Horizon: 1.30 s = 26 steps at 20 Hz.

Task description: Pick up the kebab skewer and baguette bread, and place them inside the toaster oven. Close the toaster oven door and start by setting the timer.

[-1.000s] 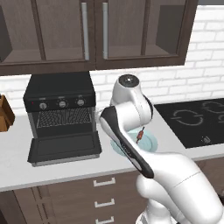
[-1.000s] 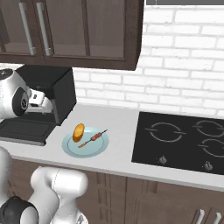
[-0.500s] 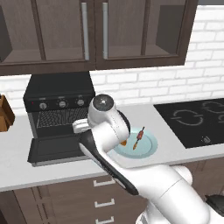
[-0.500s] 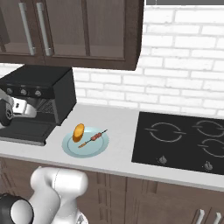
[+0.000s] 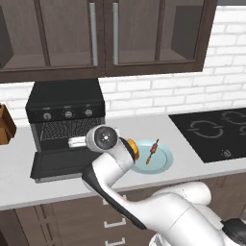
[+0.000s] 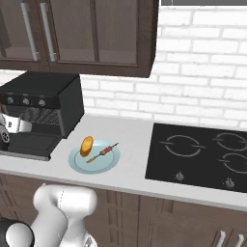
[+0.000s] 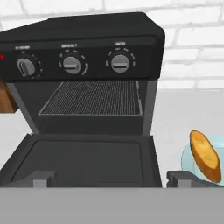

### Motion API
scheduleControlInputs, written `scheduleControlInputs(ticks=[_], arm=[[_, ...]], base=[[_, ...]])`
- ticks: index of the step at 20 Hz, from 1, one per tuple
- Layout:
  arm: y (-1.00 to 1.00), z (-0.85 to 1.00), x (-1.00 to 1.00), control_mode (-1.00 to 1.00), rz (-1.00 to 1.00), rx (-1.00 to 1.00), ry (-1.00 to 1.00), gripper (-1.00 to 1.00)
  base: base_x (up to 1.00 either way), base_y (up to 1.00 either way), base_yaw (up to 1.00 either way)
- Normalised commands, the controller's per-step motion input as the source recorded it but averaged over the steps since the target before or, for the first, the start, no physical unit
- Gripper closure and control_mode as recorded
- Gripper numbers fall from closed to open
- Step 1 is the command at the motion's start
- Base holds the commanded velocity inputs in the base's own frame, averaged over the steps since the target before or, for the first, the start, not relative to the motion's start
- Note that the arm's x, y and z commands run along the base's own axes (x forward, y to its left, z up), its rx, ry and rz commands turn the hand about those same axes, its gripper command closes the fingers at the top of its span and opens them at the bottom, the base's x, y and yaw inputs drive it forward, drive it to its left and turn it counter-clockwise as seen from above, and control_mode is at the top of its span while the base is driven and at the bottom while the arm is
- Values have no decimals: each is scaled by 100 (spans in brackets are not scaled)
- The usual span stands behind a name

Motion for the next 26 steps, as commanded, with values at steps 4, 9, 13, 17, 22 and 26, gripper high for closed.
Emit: scheduleControlInputs(ticks=[4,9,13,17,22,26], arm=[[0,-1,35,-100,0,3,-12,-100],[4,0,49,-100,0,2,-6,-100],[21,-2,57,-100,0,0,-1,-100],[44,-28,51,-100,0,0,0,-100],[38,-32,27,-100,0,0,0,-100],[27,-49,14,-100,0,0,0,-100]], base=[[0,0,0],[0,0,0],[0,0,0],[0,0,0],[0,0,0],[0,0,0]])
